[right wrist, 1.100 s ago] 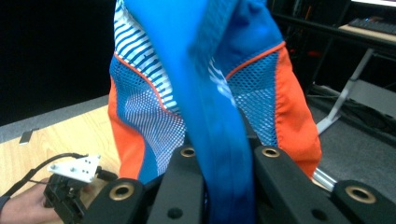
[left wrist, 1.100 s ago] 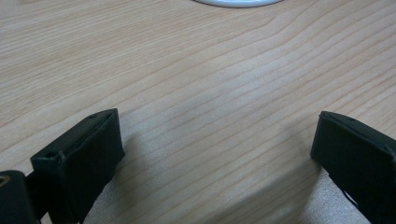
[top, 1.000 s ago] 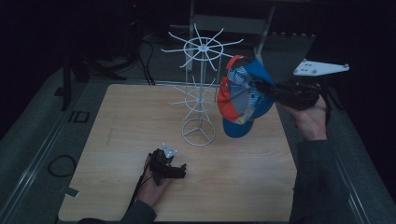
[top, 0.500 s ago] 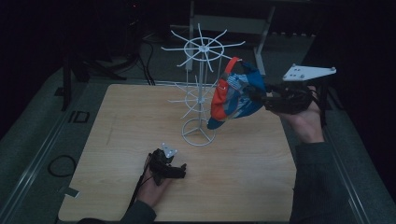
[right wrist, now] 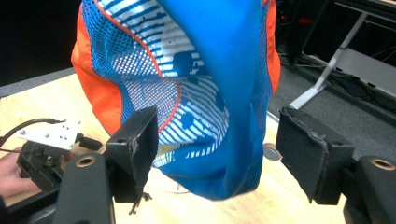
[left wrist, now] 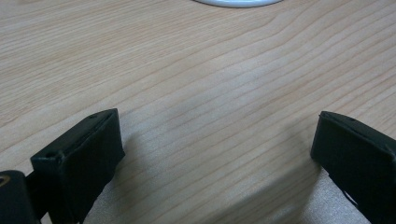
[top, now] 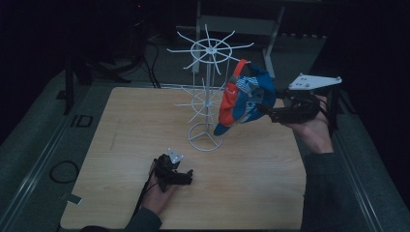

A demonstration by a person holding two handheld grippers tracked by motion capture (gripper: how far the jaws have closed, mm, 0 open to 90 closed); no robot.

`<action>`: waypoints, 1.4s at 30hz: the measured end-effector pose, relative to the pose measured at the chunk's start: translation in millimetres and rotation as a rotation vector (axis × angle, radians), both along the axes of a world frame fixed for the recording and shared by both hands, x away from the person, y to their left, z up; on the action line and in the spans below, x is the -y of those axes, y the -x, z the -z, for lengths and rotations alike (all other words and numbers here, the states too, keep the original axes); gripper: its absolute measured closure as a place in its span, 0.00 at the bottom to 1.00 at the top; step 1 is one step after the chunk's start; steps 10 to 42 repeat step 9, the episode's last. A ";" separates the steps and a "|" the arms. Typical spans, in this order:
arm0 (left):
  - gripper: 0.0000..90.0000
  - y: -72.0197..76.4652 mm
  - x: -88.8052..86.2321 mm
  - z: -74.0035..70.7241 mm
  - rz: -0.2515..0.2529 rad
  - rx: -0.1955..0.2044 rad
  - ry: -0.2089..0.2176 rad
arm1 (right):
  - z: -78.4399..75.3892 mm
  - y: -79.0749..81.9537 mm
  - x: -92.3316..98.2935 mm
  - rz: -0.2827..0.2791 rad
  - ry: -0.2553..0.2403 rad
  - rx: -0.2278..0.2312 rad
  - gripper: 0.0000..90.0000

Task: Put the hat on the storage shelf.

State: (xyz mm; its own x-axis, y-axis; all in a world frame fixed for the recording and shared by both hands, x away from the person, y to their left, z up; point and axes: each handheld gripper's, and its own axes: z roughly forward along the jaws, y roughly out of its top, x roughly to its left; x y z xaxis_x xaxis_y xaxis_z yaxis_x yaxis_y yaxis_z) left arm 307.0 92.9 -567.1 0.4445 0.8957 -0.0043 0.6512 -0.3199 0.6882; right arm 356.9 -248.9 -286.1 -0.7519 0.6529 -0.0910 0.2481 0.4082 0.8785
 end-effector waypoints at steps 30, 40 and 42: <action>0.03 0.0 0.3 0.2 -0.003 0.002 0.003 | 7.2 3.1 7.0 0.008 -0.007 -0.009 0.32; 0.03 0.0 0.3 0.2 -0.003 0.002 0.003 | 7.2 3.1 7.0 0.008 -0.007 -0.009 0.32; 0.03 0.0 0.3 0.2 -0.003 0.002 0.003 | 7.2 3.1 7.0 0.008 -0.007 -0.009 0.32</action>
